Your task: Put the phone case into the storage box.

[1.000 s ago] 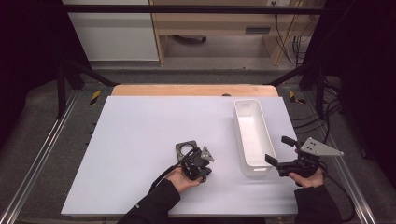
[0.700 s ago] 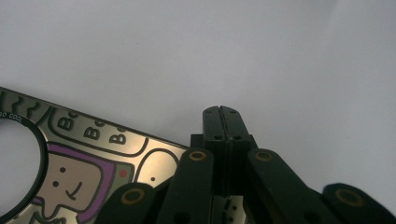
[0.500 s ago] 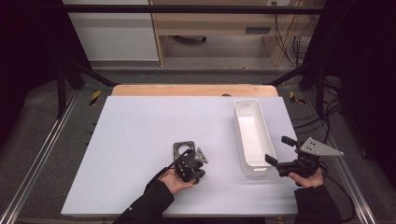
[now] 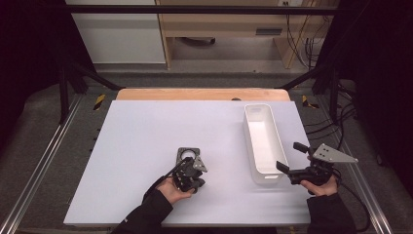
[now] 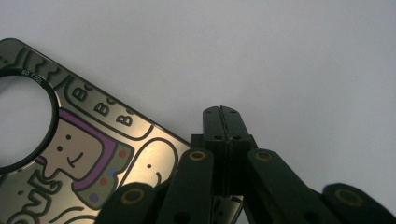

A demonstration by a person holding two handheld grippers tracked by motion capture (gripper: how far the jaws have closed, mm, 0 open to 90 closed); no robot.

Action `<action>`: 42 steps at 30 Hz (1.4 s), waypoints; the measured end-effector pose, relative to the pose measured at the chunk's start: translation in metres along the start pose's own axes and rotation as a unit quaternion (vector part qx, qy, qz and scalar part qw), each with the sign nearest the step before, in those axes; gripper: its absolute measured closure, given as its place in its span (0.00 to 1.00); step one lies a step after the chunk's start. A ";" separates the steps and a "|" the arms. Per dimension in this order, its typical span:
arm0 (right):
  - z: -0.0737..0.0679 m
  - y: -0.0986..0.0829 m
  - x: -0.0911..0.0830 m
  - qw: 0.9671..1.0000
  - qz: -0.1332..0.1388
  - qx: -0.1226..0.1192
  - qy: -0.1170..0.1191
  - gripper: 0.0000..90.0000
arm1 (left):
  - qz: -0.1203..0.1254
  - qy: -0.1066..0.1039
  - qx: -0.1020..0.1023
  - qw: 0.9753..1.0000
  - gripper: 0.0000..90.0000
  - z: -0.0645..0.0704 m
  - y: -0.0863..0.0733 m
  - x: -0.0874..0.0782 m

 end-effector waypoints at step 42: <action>0.000 0.000 0.000 1.000 0.000 0.000 0.000 0.01 | 0.011 0.036 -0.040 0.999 0.99 -0.026 -0.047 -0.035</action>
Point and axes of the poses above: each handheld gripper's, and its own axes: x roughly forward along the jaws, y roughly out of its top, z roughly to its right, the point moved 5 cm from there along x, roughly forward along the jaws, and after that the axes turned 2 degrees about -z, right-handed, at the moved point
